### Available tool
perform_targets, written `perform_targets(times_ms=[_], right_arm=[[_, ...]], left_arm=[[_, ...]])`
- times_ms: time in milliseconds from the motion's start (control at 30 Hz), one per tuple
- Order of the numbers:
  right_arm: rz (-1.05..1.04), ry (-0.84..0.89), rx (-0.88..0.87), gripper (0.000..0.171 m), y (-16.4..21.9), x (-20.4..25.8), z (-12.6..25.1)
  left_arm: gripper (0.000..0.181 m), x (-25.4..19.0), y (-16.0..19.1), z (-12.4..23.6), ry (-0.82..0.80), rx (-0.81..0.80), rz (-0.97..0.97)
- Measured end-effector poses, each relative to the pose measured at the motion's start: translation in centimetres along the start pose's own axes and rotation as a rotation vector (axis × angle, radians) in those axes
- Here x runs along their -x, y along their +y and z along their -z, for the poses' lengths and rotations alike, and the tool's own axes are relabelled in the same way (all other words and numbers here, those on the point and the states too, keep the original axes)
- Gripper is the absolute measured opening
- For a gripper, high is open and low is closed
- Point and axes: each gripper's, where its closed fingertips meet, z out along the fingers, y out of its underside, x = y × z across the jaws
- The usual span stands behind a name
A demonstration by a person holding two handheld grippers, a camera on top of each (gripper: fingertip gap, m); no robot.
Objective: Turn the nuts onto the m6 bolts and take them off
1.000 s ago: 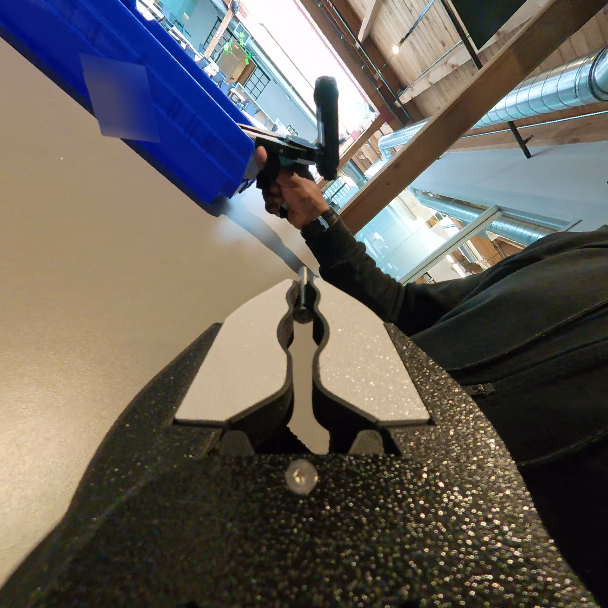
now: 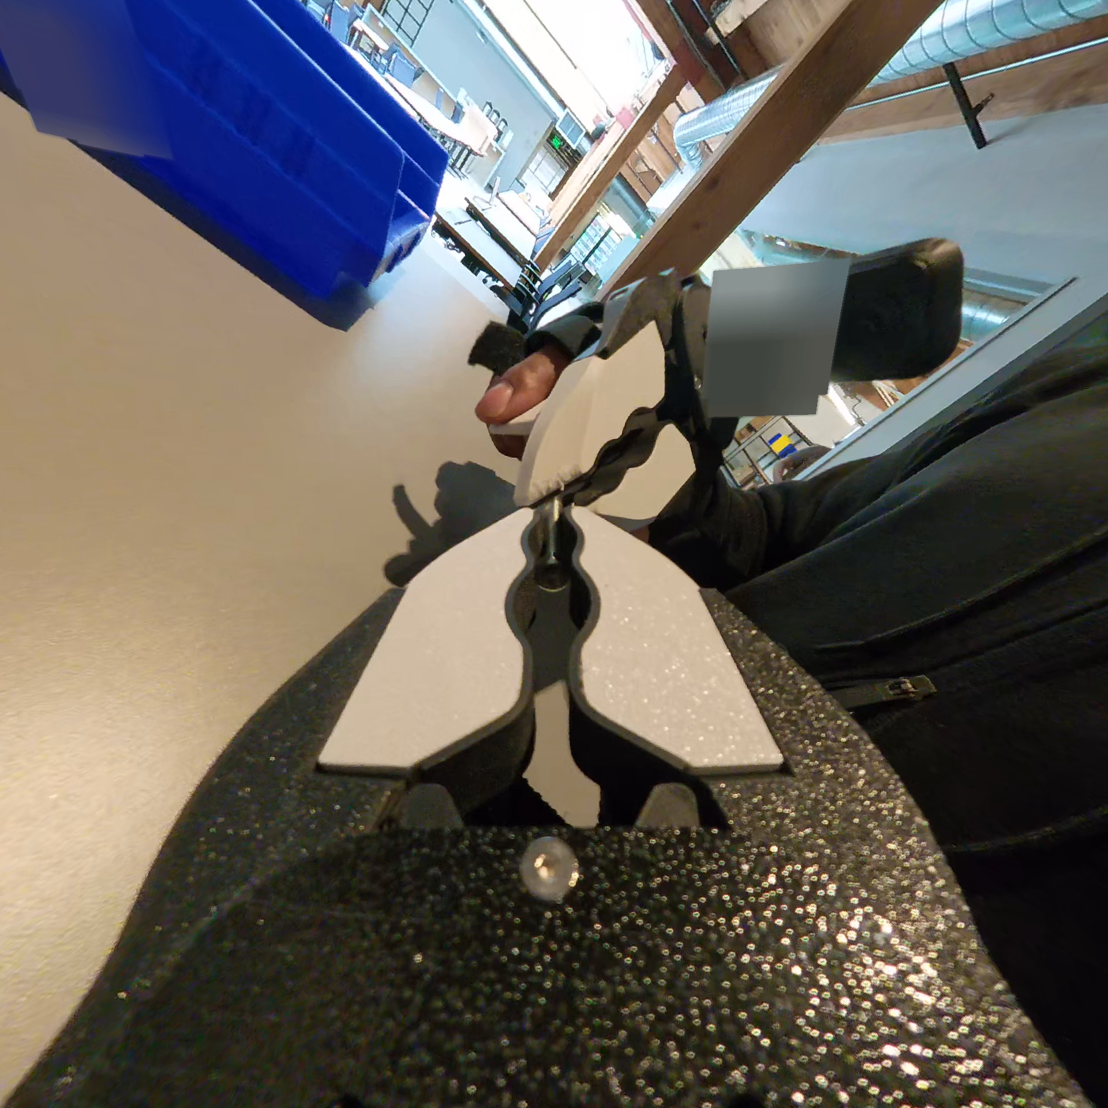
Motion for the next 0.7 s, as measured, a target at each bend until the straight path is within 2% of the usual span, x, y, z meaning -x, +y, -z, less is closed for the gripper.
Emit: perform_targets(times_ms=[233, 467, 567, 700], right_arm=[[0.024, 0.030, 0.027, 0.006, 0.1, -0.1, 0.1], [0.025, 0.093, 0.033, 0.006, 0.2, -1.7, 2.1], [0.037, 0.210, 0.036, 0.006, -0.1, -5.4, 5.2], [-0.021, 0.481, 0.119, 0.006, 2.2, -15.5, 13.1]], left_arm=[[0.009, 0.3, -0.3, 0.1, -0.003, -0.021, 0.019], [0.011, 0.5, -3.6, 3.1, 0.037, -0.284, 0.073], [0.010, 0.3, -4.4, 4.3, 0.065, -0.369, 0.071], [0.009, -0.1, -5.1, 5.5, 0.090, -0.454, 0.054]])
